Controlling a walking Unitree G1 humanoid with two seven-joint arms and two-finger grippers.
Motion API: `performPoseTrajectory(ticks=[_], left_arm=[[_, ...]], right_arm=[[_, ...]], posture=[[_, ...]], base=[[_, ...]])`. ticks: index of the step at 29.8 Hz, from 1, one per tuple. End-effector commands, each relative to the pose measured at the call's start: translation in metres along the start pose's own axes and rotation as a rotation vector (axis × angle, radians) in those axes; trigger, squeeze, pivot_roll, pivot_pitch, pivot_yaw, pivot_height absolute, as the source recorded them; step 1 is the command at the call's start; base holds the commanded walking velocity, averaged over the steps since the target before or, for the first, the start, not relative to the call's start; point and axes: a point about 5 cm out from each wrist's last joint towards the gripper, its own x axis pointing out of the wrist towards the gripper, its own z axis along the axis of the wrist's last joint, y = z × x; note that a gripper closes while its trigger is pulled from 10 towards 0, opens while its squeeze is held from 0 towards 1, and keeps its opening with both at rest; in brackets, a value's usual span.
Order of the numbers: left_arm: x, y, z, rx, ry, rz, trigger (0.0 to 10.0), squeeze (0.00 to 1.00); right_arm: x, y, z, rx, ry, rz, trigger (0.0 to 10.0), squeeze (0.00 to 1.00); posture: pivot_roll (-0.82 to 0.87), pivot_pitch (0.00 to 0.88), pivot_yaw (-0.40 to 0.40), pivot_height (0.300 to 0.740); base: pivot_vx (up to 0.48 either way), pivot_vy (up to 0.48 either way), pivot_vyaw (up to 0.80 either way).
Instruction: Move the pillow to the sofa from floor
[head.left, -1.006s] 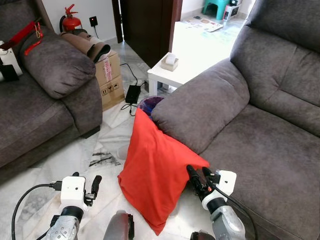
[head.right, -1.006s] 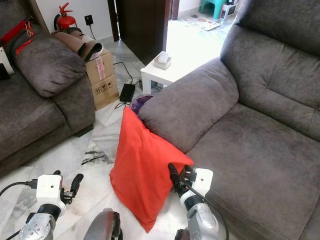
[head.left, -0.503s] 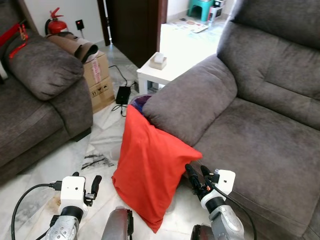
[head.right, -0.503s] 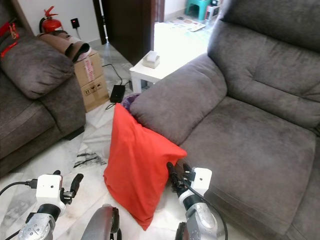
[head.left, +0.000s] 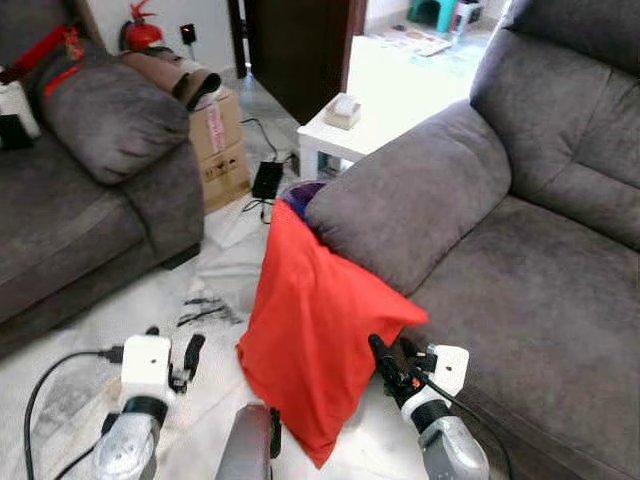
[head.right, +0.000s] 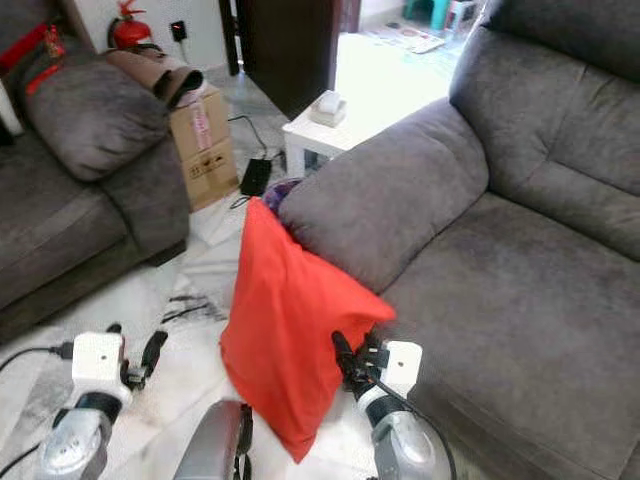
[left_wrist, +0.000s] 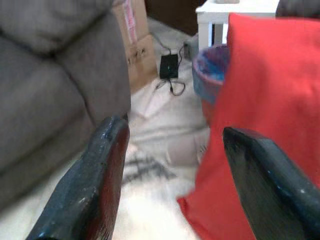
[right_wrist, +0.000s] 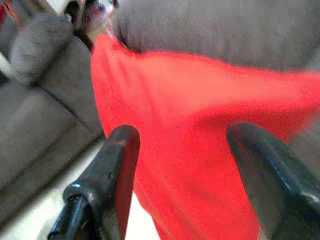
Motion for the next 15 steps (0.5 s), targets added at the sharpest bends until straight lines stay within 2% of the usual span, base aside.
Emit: performPoseTrajectory(ticks=[1,2,3,6,10,11,13,15], left_arm=[[-0.001,-0.004,0.001,-0.018,0.002,-0.004,10.0,0.00],[0.000,-0.004,0.004,-0.019,-0.008,-0.007,10.0,0.00],[0.004,-0.006,0.013,-0.022,-0.042,-0.016,10.0,0.00],[0.008,-0.008,0.021,-0.029,-0.068,-0.029,10.0,0.00],[0.011,-0.013,0.025,-0.030,-0.068,-0.077,10.0,0.00],[0.011,-0.014,0.026,-0.041,-0.070,-0.097,10.0,0.00],[0.010,-0.016,0.027,-0.044,-0.066,-0.122,10.0,0.00],[0.009,-0.015,0.026,-0.039,-0.059,-0.121,10.0,0.00]], right_arm=[[-0.007,-0.006,-0.004,-0.006,0.012,-0.020,10.0,0.00],[-0.007,-0.006,-0.004,-0.003,0.011,-0.022,10.0,0.00],[-0.006,-0.007,-0.003,0.000,0.005,-0.023,10.0,0.00],[-0.006,-0.008,-0.001,0.014,-0.002,-0.034,10.0,0.00],[-0.005,-0.009,0.001,0.001,-0.003,-0.050,10.0,0.00],[-0.004,-0.014,0.000,-0.025,0.027,-0.088,10.0,0.00],[-0.001,-0.020,0.003,0.041,0.023,-0.145,10.0,0.00],[0.000,-0.026,0.002,0.083,0.065,-0.207,10.0,0.00]], posture=[[0.10,0.190,0.001,0.607],[0.10,0.190,0.001,0.607],[0.10,0.191,0.001,0.607],[0.10,0.192,0.001,0.607],[0.10,0.193,0.002,0.607],[0.10,0.194,0.002,0.607],[0.10,0.196,0.003,0.607],[0.10,0.198,0.001,0.607]], base=[[0.266,0.000,0.79],[0.262,0.000,0.66],[0.270,0.000,0.00],[0.268,0.000,0.00],[0.000,0.000,0.00],[0.000,0.000,0.00],[0.000,0.000,0.00],[0.000,0.000,0.00]])
